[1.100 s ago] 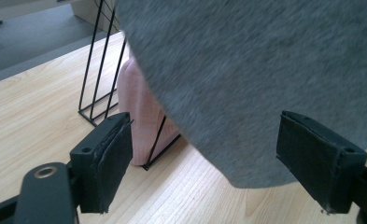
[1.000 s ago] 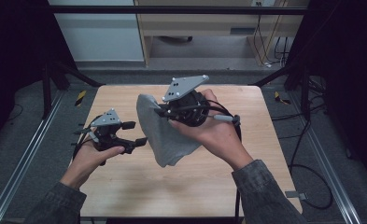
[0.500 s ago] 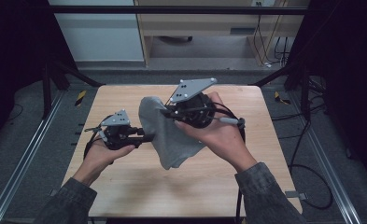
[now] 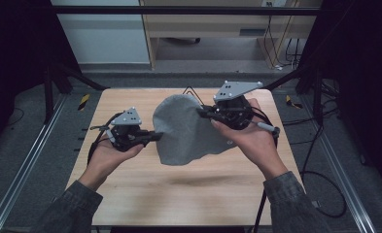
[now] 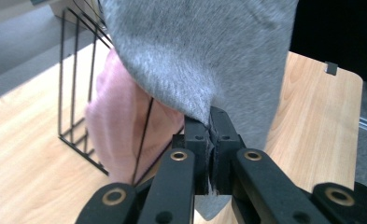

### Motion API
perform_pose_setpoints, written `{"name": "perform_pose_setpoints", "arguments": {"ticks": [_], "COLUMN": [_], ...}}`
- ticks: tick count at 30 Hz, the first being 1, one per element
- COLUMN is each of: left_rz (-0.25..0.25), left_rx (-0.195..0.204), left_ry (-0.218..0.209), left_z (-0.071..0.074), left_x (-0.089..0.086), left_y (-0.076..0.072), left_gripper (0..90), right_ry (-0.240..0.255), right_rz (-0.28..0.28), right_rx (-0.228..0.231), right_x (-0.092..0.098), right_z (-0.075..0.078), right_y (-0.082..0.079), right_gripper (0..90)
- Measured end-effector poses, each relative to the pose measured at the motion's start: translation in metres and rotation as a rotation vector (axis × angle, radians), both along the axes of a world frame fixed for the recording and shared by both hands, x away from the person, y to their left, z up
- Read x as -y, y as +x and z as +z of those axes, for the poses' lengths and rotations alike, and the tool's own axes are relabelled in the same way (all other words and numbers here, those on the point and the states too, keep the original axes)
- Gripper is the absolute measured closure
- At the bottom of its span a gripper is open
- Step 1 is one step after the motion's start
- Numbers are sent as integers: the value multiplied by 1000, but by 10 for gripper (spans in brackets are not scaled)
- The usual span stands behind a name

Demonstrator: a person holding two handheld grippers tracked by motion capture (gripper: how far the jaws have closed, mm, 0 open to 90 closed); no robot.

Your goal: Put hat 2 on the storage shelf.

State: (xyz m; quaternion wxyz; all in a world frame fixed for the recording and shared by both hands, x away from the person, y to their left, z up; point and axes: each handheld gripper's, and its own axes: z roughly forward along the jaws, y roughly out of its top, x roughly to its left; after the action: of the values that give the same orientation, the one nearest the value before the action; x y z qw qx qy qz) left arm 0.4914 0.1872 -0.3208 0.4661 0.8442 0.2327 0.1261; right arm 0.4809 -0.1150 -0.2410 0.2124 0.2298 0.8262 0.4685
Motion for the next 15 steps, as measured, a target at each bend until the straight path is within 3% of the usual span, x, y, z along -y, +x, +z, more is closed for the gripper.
{"name": "perform_pose_setpoints", "arguments": {"ticks": [15], "left_rz": [51], "left_rx": [57], "left_ry": [16], "left_z": [56], "left_x": [-5], "left_y": [7], "left_gripper": [882], "right_ry": [87], "right_rz": [-32], "right_rx": [17], "right_x": [8], "right_z": [23], "right_y": [15], "right_gripper": [854]}}
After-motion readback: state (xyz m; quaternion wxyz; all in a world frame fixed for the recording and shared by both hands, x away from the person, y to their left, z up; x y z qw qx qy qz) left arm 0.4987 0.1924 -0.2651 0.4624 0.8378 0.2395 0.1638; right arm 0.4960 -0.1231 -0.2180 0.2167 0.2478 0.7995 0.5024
